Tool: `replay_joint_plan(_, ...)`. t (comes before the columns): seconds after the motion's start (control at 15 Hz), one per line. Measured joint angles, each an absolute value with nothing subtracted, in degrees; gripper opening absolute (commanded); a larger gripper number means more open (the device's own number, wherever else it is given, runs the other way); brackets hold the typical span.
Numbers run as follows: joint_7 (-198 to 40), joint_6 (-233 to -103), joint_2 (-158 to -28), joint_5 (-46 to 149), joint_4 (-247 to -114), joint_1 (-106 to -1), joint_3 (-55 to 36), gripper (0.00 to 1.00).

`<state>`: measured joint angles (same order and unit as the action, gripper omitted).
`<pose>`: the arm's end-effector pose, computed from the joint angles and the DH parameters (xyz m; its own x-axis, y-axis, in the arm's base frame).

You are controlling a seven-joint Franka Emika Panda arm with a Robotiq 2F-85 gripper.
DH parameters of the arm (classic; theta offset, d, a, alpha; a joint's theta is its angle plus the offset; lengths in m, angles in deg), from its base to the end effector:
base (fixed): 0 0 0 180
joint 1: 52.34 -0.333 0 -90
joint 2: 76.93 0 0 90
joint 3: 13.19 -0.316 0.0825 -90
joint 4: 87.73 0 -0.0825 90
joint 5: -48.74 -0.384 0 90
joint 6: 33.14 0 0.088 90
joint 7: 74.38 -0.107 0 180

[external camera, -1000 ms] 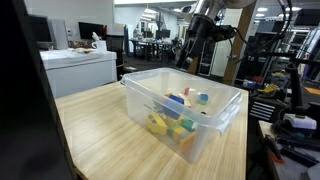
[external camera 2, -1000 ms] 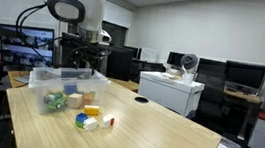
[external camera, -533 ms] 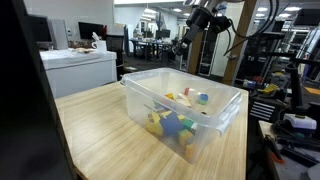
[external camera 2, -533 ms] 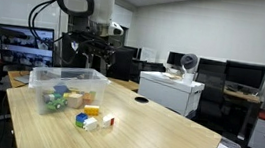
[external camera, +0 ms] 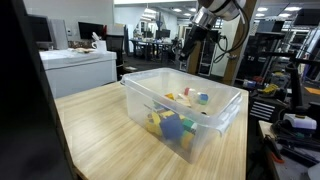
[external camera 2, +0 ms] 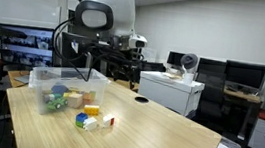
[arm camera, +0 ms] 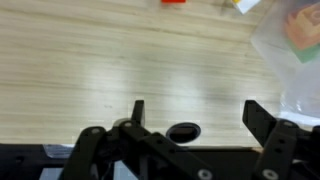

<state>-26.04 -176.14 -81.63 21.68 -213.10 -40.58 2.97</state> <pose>0.4980 -0.2653 0.3739 0.9340 -0.0051 0.3573 0.0301 -0.9952 -0.0929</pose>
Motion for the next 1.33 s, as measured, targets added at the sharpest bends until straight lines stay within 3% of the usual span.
replay_joint_plan(1.0,-40.15,-177.09,-95.8,36.99,-213.28,-37.28,0.47,1.0)
replay_joint_plan(1.13,-40.7,-177.11,-97.05,37.76,-213.27,-36.77,-0.01,0.73)
replay_joint_plan(1.33,-40.89,-177.34,-97.84,38.33,-213.1,-35.78,-1.12,0.49)
